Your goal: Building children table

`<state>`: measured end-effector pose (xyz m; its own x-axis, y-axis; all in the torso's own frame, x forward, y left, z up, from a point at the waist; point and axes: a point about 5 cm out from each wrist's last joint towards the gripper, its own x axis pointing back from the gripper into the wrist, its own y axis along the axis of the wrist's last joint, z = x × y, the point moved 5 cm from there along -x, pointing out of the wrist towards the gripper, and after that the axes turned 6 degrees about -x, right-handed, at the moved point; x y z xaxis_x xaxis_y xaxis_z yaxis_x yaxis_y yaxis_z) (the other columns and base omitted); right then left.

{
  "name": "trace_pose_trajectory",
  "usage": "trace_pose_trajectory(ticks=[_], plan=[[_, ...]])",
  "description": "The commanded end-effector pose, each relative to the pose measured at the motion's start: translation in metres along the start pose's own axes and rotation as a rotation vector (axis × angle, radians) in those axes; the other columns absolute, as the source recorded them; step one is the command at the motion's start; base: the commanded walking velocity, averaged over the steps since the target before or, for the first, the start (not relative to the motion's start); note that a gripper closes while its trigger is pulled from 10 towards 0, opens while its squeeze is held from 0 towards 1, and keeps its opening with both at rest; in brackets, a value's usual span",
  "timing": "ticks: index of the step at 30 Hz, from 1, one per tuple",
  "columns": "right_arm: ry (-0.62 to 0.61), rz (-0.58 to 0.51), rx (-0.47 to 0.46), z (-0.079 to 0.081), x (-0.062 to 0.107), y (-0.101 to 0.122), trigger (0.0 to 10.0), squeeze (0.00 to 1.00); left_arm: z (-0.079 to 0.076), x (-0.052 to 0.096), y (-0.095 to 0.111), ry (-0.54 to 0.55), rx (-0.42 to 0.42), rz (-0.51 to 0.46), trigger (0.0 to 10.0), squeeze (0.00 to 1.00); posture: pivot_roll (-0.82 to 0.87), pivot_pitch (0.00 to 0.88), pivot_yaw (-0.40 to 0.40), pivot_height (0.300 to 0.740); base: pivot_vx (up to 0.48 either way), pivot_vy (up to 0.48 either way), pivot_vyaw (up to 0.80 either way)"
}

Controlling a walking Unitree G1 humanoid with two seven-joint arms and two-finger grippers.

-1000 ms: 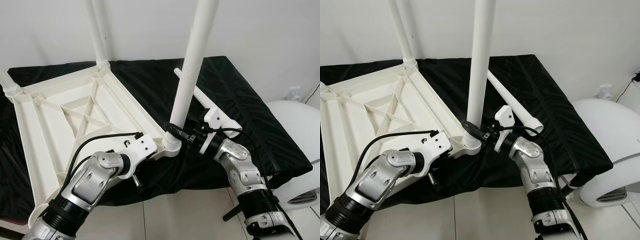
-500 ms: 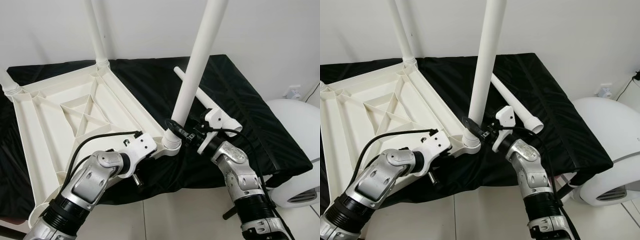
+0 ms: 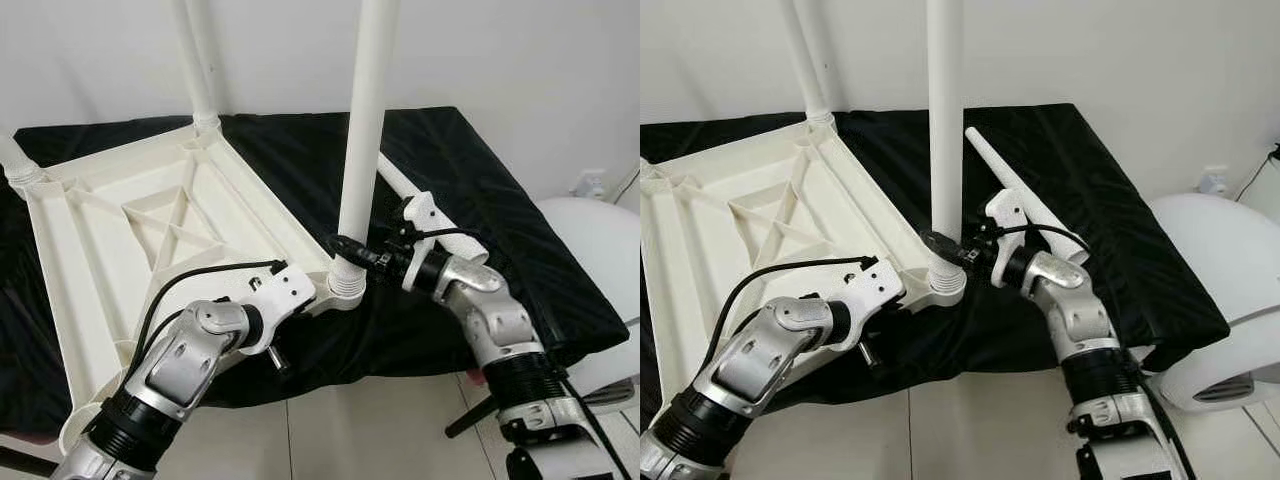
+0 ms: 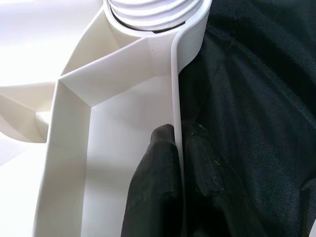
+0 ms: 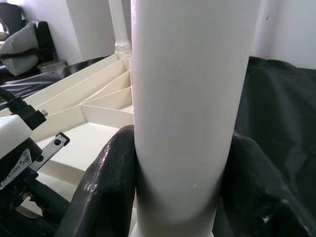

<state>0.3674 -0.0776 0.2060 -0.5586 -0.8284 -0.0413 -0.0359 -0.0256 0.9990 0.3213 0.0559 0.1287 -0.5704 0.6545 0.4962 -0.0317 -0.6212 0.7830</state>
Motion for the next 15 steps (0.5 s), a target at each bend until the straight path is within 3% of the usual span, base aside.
trace_pose_trajectory(ticks=[1, 15], plan=[[-0.003, 0.094, -0.055, -0.0015, 0.0065, -0.0256, 10.0, 0.0, 0.0058, -0.0003, -0.0214, 0.076, 0.012, 0.094, 10.0, 0.0, -0.06, 0.135, 0.011, 0.74, 0.0, 0.0, 0.0], [-0.007, 0.071, -0.038, 0.008, 0.0082, -0.0328, 10.0, 0.0, 0.0052, -0.0006, -0.0202, 0.073, 0.011, 0.091, 10.0, 0.0, -0.07, 0.136, 0.018, 0.74, 0.0, 0.0, 0.0]])
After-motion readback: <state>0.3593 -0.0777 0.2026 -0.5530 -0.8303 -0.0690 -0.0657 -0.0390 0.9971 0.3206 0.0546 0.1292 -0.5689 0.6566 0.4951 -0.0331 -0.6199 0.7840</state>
